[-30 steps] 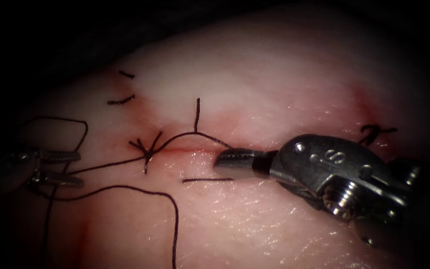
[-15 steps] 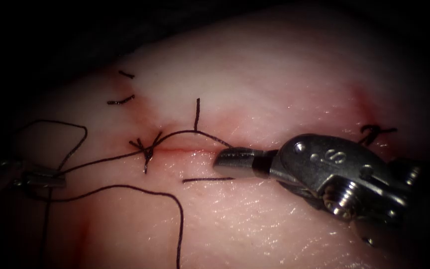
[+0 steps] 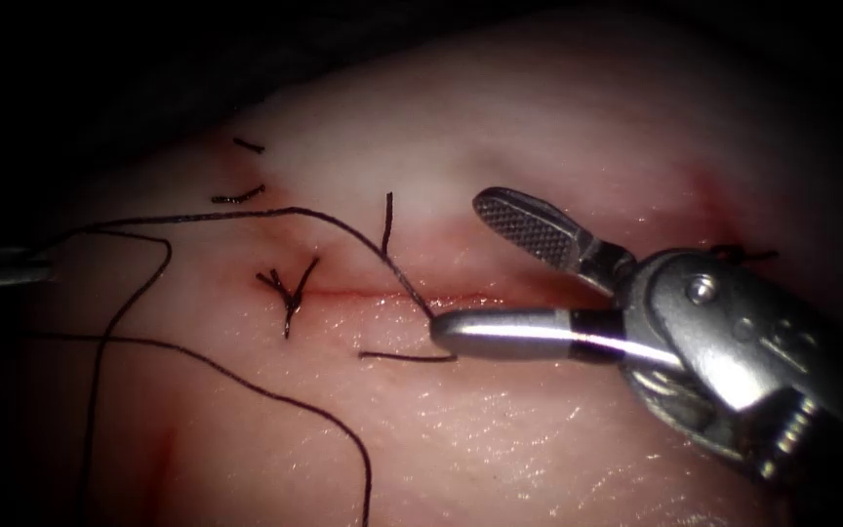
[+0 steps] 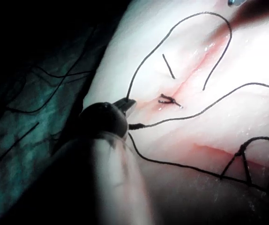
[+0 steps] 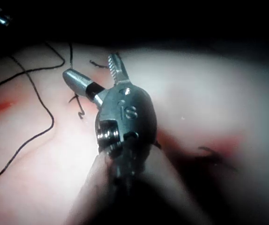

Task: Wound Closure
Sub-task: Grab the suture with the right driver and regrasp with the left, then wrap the suture twice around the right tool counter-clockwise.

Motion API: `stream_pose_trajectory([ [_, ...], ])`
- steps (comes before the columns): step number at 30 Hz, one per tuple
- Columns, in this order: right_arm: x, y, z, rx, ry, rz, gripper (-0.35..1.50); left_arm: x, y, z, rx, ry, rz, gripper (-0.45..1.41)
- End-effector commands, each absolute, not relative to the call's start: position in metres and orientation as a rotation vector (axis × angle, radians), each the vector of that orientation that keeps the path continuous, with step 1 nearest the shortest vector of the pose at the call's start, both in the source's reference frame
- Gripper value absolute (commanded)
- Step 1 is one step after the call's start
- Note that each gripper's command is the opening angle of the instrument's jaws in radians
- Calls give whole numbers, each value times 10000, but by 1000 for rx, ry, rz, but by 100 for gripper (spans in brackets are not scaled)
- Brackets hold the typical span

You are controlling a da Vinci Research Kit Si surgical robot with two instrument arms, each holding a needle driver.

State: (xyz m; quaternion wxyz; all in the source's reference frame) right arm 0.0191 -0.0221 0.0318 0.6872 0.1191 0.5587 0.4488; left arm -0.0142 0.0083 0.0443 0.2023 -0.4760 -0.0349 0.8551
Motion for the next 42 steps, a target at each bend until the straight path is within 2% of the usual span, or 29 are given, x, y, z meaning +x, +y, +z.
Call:
stream_pose_trajectory([
  [1, 195, -202, 318, 258, 1251, 990, 108, -146, 95, 440, -1348, -84, 2388, -45],
  [2, 194, -198, 319, 255, 1249, 988, 93, -147, 97, 435, -1364, -80, 2385, -45],
  [3, 193, -193, 321, 256, 1247, 991, 56, -149, 98, 430, -1377, -81, 2379, -45],
  [4, 196, -186, 328, 254, 1246, 996, -25, -152, 103, 420, -1408, -63, 2368, -45],
  [5, 198, -181, 333, 248, 1231, 978, -35, -153, 105, 417, -1418, -53, 2367, -45],
  [9, 217, -174, 357, 174, 1183, 823, -35, -160, 113, 410, -1443, -43, 2352, -45],
  [19, 278, -197, 387, 225, 1241, 702, -35, -198, 124, 421, -1463, -35, 2321, -45],
  [31, 297, -186, 368, 241, 1520, 799, -35, -232, 119, 473, -1316, 46, 2388, -45],
  [42, 323, -180, 370, 208, 1558, 970, -35, -269, 83, 485, -1237, 48, 2470, -45],
])
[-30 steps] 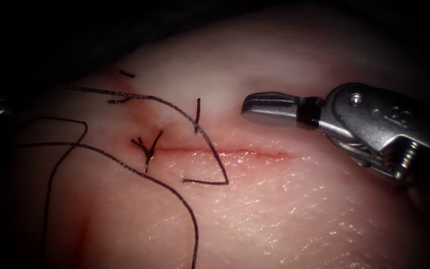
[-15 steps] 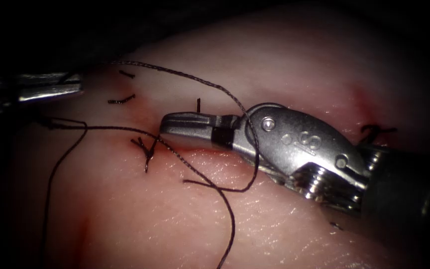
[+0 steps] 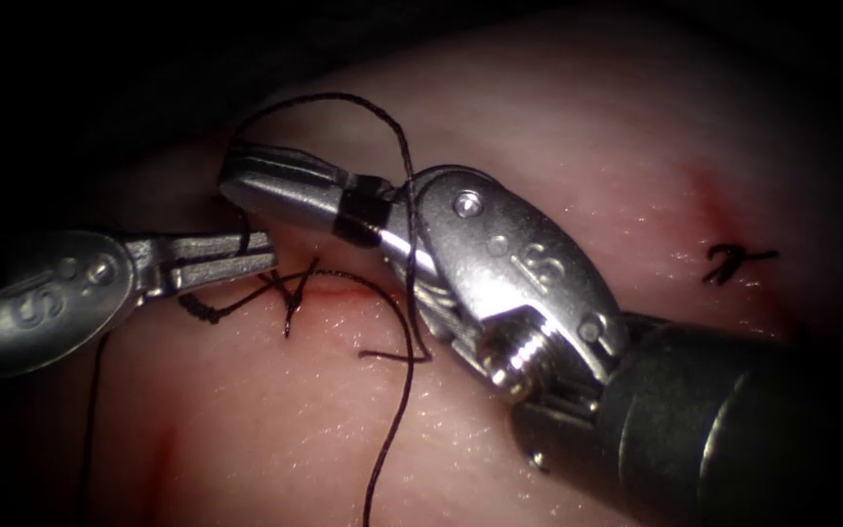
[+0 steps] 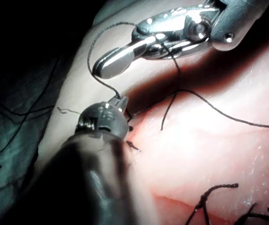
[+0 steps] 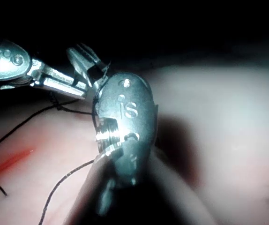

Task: Wound Closure
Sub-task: Wrap the suture twice around the right tool counter-clockwise.

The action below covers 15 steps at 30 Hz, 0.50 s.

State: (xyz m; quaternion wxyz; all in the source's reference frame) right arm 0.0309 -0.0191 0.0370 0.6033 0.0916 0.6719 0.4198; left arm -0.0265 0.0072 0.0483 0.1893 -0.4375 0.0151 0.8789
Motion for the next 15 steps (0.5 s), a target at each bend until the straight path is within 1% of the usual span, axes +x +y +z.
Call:
stream_pose_trajectory([
  [1, 323, -180, 370, 203, 1558, 975, -35, -271, 81, 484, -1242, 50, 2474, -45],
  [4, 325, -179, 371, 159, 1512, 1026, -35, -274, 75, 472, -1233, 56, 2493, -45],
  [12, 318, -188, 356, 228, 1493, 1043, -35, -269, 89, 459, -1242, 41, 2503, -45],
  [15, 318, -180, 355, 191, 1474, 1066, -35, -280, 76, 459, -1230, 54, 2514, -45],
])
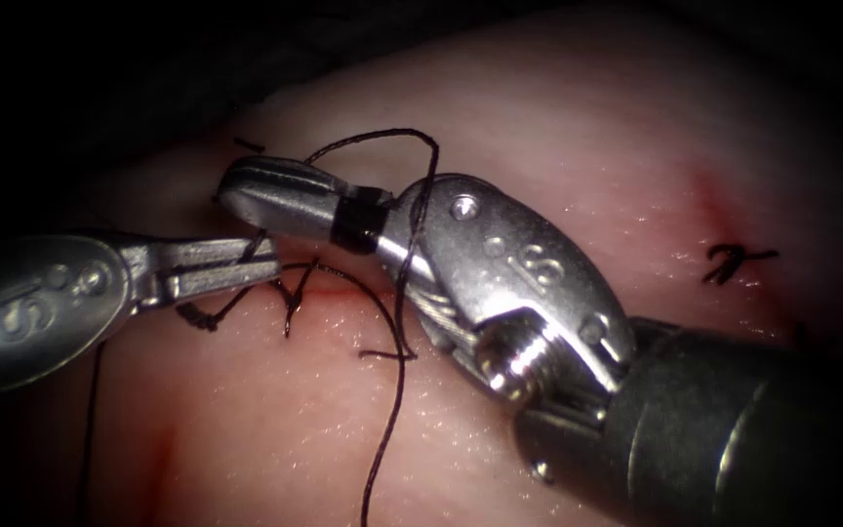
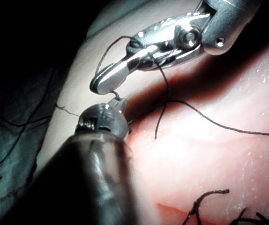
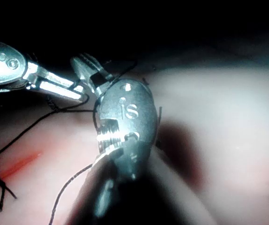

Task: Wound Closure
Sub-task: Wrap the suture twice around the right tool counter-clockwise.

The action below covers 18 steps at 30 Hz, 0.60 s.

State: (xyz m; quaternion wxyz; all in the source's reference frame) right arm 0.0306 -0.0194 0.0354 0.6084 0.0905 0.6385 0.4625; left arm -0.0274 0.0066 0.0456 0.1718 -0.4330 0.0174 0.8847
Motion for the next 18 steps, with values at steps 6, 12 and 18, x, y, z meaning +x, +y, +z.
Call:
stream_pose_trajectory([
  [6, 318, -171, 360, 128, 1415, 1084, -35, -289, 62, 454, -1214, 24, 2554, -45],
  [12, 311, -178, 373, 236, 1226, 1123, 111, -264, 72, 430, -1185, 56, 2584, -45],
  [18, 314, -188, 378, 328, 1155, 1053, 128, -248, 84, 400, -1186, 121, 2606, -45],
])
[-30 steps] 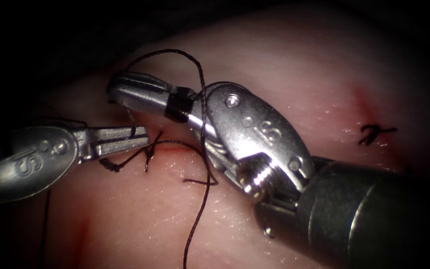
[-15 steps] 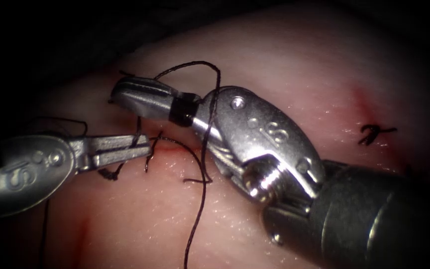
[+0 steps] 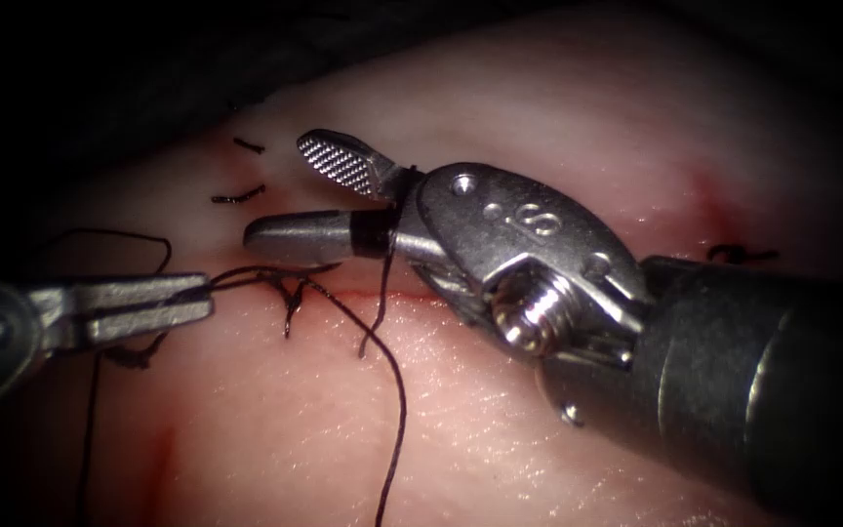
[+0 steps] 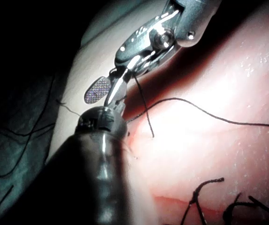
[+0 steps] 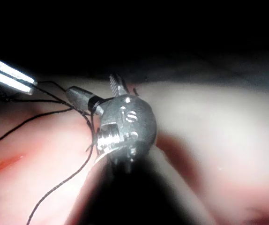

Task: Wound Closure
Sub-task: Wrap the suture twice around the right tool counter-clockwise.

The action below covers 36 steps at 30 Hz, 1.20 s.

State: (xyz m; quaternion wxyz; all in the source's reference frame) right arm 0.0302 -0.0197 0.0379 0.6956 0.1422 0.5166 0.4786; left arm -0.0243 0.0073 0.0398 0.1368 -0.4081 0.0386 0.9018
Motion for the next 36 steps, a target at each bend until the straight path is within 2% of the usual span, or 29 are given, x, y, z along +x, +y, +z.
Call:
stream_pose_trajectory([
  [1, 315, -190, 378, 351, 1147, 1041, 125, -247, 87, 397, -1191, 132, 2615, -45],
  [3, 316, -192, 376, 365, 1134, 995, 118, -245, 95, 392, -1195, 150, 2628, -45],
  [5, 316, -194, 374, 398, 1120, 889, 84, -243, 107, 390, -1191, 165, 2651, -45],
  [6, 317, -195, 374, 439, 1125, 857, 51, -243, 111, 390, -1193, 168, 2660, -45],
  [8, 317, -197, 375, 500, 1134, 797, 24, -242, 122, 392, -1200, 181, 2690, -45],
  [12, 318, -202, 382, 547, 1152, 723, 24, -238, 136, 397, -1158, 205, 2733, -45],
  [14, 319, -208, 388, 565, 1172, 680, 12, -236, 144, 400, -1139, 212, 2750, -45],
  [15, 319, -210, 390, 571, 1177, 666, 12, -235, 148, 402, -1123, 222, 2768, -45],
  [16, 320, -214, 393, 581, 1191, 642, -18, -236, 156, 406, -1097, 236, 2790, -45],
  [18, 320, -215, 394, 592, 1200, 622, -8, -241, 165, 413, -1086, 250, 2815, -45],
  [19, 319, -214, 395, 594, 1218, 616, -23, -243, 168, 417, -1081, 242, 2835, -45],
  [21, 319, -213, 395, 595, 1256, 612, -21, -251, 174, 429, -1063, 208, 2880, -45],
  [24, 317, -208, 395, 590, 1408, 634, -33, -270, 172, 471, -1058, 144, 2949, -45],
  [31, 316, -202, 392, 545, 1619, 695, -35, -273, 148, 521, -1108, 26, 2948, -45],
  [36, 314, -203, 394, 462, 1619, 793, -35, -266, 125, 534, -1139, -44, 2917, -45],
])
